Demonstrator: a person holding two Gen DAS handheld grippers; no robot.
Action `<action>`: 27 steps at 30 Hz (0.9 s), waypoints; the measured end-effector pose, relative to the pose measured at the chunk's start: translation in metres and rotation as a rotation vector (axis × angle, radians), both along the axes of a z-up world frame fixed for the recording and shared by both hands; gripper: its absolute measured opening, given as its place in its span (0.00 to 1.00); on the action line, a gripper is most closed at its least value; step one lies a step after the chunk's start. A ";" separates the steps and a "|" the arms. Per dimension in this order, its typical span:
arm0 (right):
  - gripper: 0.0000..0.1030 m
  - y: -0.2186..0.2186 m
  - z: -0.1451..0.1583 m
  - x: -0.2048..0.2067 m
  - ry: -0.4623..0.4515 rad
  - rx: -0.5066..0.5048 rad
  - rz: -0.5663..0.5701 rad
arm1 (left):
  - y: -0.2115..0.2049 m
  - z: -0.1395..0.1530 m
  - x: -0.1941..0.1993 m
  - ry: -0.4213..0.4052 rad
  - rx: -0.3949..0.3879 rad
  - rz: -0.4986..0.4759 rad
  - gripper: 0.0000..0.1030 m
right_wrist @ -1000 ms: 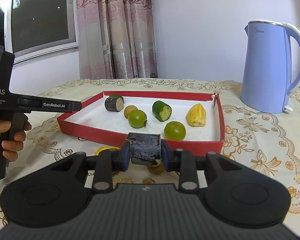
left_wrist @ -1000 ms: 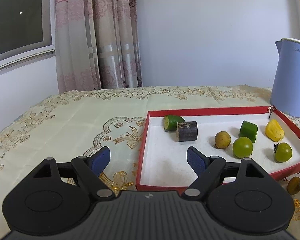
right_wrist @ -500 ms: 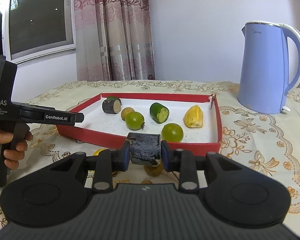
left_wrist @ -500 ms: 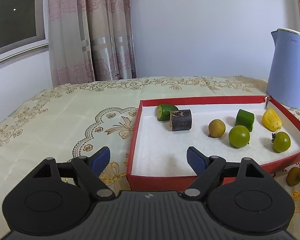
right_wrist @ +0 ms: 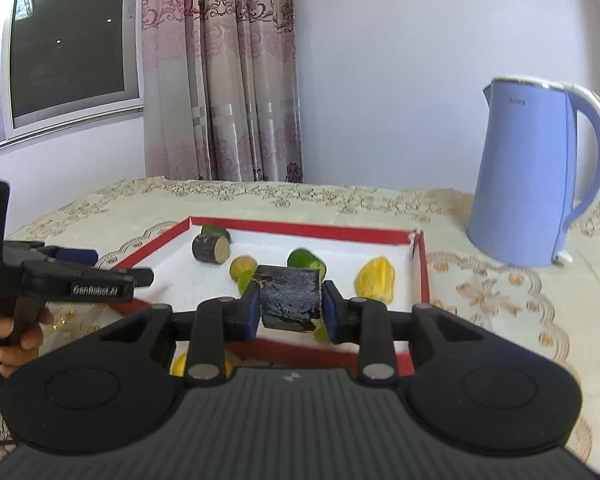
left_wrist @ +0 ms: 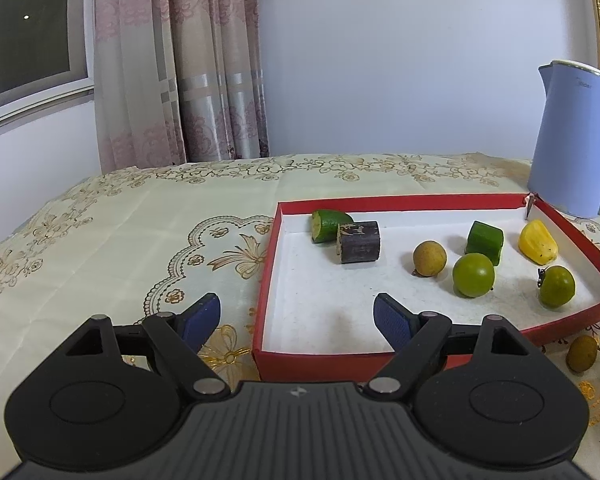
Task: Organize fruits
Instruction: 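Carry the dark log piece into the red tray and open the right gripper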
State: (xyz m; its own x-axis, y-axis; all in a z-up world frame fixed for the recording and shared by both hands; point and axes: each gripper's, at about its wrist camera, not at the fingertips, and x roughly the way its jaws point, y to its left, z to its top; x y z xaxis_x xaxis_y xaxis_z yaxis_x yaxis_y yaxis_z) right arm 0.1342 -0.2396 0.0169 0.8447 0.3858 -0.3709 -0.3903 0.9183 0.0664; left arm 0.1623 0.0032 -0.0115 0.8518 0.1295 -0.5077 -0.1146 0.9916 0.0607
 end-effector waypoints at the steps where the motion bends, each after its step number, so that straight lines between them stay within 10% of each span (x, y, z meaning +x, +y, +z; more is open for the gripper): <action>1: 0.29 0.000 0.002 0.003 -0.001 0.001 0.001 | 0.000 0.000 0.000 0.000 0.001 -0.002 0.82; 27: 0.29 0.017 -0.018 0.134 0.155 -0.050 -0.155 | -0.003 0.004 0.000 0.003 -0.008 -0.025 0.82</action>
State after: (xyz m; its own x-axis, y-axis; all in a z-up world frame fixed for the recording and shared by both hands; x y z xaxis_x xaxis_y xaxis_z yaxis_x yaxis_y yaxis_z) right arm 0.2678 -0.2229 -0.0013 0.8241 0.2341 -0.5158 -0.2331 0.9701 0.0678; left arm 0.1621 0.0001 -0.0070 0.8532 0.1043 -0.5111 -0.0900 0.9945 0.0526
